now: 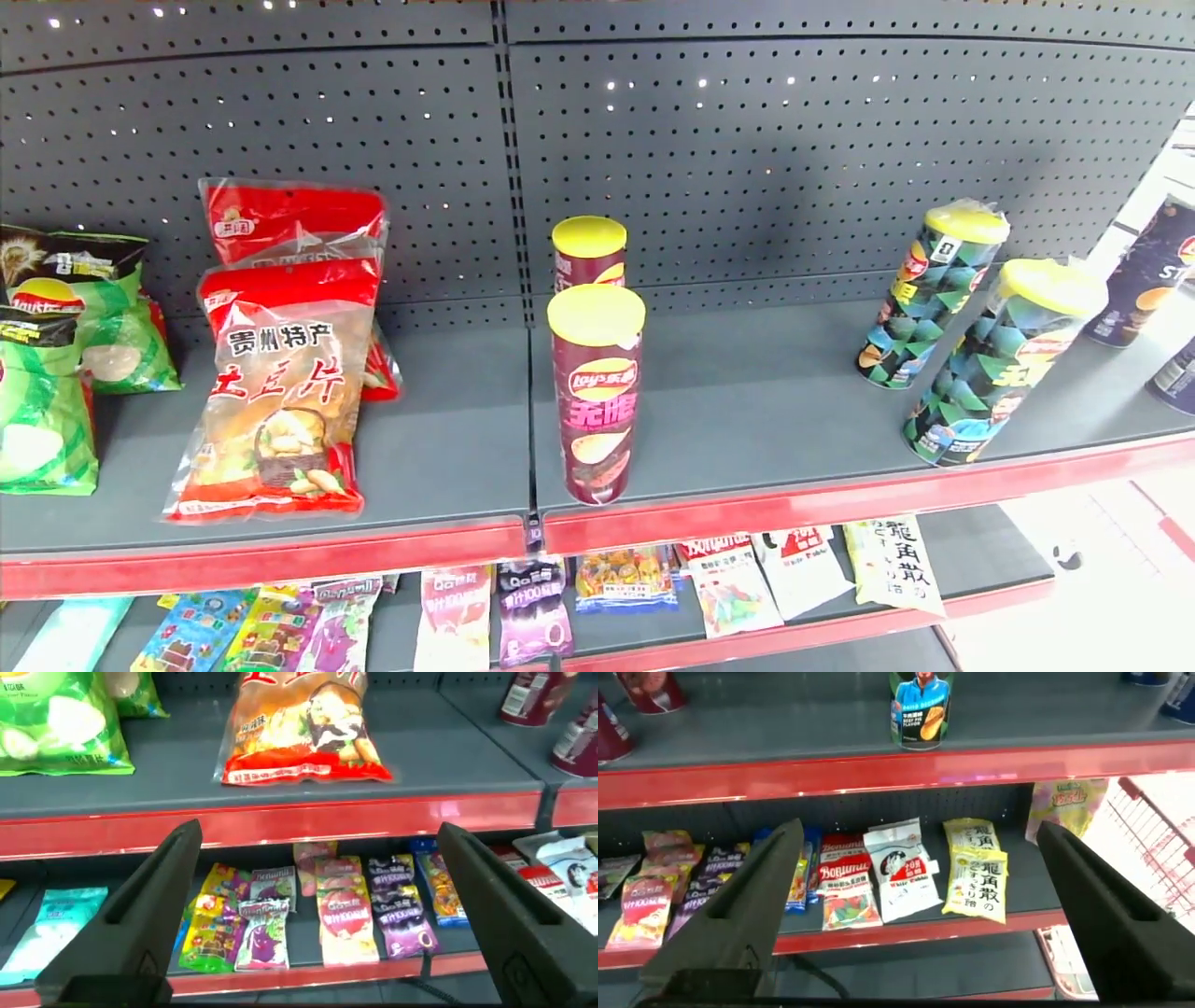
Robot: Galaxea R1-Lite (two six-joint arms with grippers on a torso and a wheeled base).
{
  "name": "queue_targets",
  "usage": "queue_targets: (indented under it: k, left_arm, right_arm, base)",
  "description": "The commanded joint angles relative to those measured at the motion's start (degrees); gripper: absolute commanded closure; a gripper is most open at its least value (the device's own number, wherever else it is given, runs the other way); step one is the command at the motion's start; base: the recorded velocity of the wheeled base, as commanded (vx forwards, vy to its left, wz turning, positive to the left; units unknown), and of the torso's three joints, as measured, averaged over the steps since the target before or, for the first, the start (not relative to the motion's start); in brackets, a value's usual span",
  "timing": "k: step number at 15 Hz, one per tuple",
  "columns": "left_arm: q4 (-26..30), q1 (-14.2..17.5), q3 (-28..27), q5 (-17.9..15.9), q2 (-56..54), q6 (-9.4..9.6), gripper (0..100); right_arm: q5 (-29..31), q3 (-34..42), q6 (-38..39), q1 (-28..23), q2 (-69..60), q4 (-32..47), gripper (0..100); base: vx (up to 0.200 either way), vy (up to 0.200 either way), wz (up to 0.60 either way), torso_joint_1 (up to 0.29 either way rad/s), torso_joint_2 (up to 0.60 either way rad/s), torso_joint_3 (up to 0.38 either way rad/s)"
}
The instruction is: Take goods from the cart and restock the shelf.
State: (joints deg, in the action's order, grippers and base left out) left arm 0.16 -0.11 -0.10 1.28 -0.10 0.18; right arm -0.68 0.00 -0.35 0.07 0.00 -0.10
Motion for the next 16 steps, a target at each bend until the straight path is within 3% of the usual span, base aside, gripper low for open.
queue_targets:
  k: [1, 16]
  left_arm:
    - [0.0, 0.0, 0.0, 0.0, 0.1, 0.08, 0]
    - [0.0, 0.0, 0.0, 0.0, 0.1, -0.01, 0]
  right_arm:
    - [0.1, 0.0, 0.0, 0.0, 0.1, 0.0, 0]
    - [1.5, 0.0, 0.0, 0.0, 0.1, 0.0, 0]
  base:
    - [0.0, -0.2, 0.0, 0.012, 0.01, 0.002]
    - [0.0, -0.2, 0.0, 0.004, 0.0, 0.001]
